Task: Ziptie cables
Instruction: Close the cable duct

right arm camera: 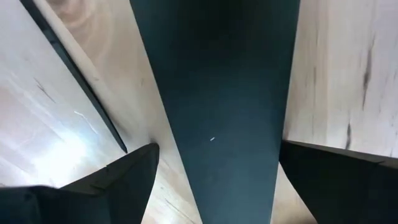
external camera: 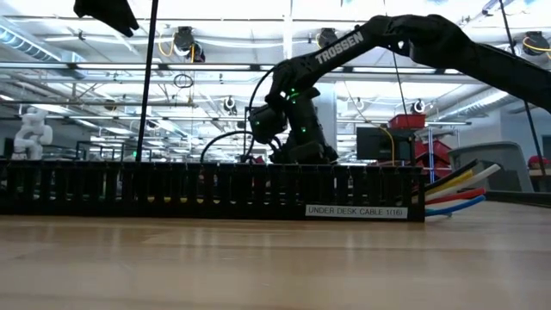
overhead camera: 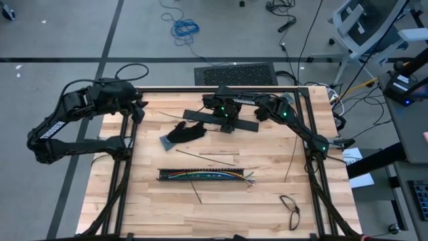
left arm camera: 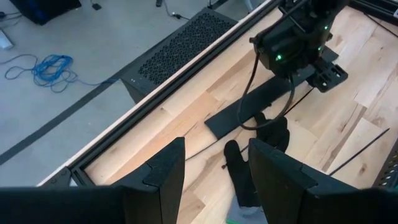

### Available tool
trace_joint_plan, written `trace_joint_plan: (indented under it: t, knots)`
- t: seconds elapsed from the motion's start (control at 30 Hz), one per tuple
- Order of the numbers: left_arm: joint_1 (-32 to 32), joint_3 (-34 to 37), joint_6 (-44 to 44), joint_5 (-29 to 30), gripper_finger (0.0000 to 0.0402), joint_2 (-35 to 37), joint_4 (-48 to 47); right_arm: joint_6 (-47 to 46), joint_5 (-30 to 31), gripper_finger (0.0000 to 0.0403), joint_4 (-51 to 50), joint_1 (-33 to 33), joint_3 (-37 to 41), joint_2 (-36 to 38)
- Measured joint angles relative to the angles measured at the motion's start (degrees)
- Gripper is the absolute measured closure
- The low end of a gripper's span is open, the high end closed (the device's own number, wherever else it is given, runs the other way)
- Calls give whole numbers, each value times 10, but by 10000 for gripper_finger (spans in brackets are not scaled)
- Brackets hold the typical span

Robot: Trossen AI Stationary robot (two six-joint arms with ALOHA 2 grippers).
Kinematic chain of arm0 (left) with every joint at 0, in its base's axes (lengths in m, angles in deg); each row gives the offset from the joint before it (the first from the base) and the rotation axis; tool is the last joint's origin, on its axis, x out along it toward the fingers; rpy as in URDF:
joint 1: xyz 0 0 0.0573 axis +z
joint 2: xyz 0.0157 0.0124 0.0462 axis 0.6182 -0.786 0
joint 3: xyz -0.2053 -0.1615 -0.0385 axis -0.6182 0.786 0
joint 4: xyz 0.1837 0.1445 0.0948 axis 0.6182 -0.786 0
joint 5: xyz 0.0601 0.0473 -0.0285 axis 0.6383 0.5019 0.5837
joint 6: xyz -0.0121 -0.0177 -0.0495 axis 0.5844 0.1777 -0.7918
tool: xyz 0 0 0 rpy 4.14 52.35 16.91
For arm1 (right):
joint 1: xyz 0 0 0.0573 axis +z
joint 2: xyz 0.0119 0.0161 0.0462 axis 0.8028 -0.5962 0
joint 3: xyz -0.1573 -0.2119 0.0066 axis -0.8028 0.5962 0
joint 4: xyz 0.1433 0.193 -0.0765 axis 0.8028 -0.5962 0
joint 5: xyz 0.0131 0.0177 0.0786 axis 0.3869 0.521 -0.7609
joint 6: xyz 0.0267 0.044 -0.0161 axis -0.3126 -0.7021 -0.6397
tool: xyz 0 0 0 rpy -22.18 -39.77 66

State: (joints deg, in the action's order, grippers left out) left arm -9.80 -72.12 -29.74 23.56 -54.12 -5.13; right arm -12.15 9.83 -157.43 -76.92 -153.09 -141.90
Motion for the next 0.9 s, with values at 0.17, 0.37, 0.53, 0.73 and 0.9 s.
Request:
trace_joint_plan:
  t: [0.17, 0.37, 0.53, 0.73, 0.9]
  knots:
    - [0, 0, -1, 0, 228, 0, 0, 5, 9, 75, 9, 3, 0, 0]
    - [0, 0, -1, 0, 228, 0, 0, 3, 20, 159, 14, 5, 0, 0]
    - [0, 0, -2, 0, 228, 0, 0, 1, 23, 196, 12, 8, 0, 1]
    - [0, 0, -2, 0, 228, 0, 0, 1, 29, 196, -25, 11, 0, -1]
    - [0, 0, -2, 0, 228, 0, 0, -5, 32, 195, -38, 12, 13, 3]
